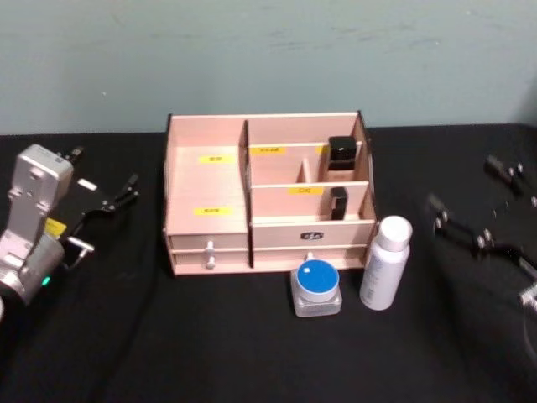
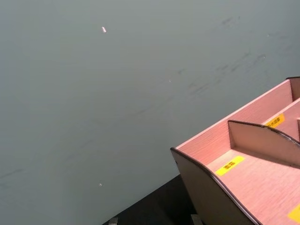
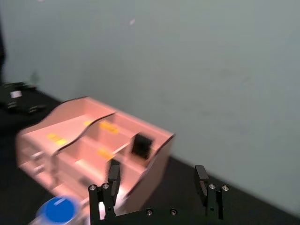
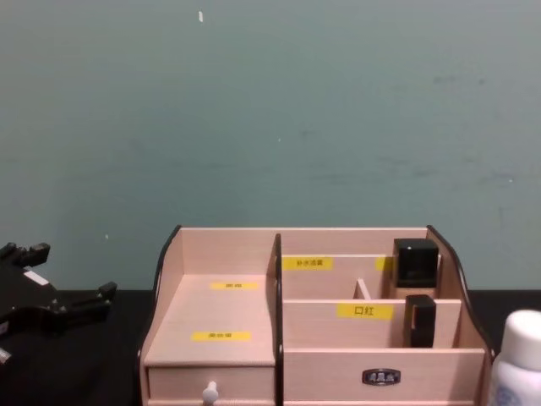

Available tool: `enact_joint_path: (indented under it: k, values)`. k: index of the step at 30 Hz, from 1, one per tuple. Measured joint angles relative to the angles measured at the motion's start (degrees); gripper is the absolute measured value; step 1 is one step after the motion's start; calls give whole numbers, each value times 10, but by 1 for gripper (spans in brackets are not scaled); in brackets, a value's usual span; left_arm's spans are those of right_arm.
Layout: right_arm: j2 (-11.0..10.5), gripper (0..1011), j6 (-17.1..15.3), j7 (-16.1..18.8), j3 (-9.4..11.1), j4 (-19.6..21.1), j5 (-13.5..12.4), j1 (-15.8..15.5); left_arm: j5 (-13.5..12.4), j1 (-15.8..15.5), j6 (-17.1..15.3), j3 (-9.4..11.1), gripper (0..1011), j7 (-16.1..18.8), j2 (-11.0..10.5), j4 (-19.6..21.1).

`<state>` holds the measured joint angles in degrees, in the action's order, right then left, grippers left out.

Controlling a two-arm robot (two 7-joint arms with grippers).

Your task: Pick up the facial cleanser and watermelon frost from the table and place them into the tiered storage box.

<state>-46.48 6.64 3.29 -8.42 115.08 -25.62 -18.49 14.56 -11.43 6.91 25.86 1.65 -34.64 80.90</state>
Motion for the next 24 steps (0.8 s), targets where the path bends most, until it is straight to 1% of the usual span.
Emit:
enact_joint_path:
  k: [1,2,4,7,11,15,18,24]
  values:
    - [-3,1003,1,2,3,8,-3,-15,0,0,0,0,1001,0,0,0]
    - [-10,1003,5,8,11,26,-8,-45,0,0,0,0,1001,0,0,0]
    - [-13,1002,9,12,16,37,-11,-67,0,0,0,0,1001,0,0,0]
    - [-15,1003,14,15,22,48,-10,-87,0,0,0,0,1001,0,0,0]
    - [-12,1003,14,18,25,49,-5,-92,0,0,0,0,1001,0,0,0]
    - [-7,1003,5,21,25,47,0,-90,0,0,0,0,1001,0,0,0]
    - [-3,1002,-3,22,22,44,3,-86,0,0,0,0,1001,0,0,0]
    - [8,1002,-26,33,9,29,5,-69,0,0,0,0,1001,0,0,0]
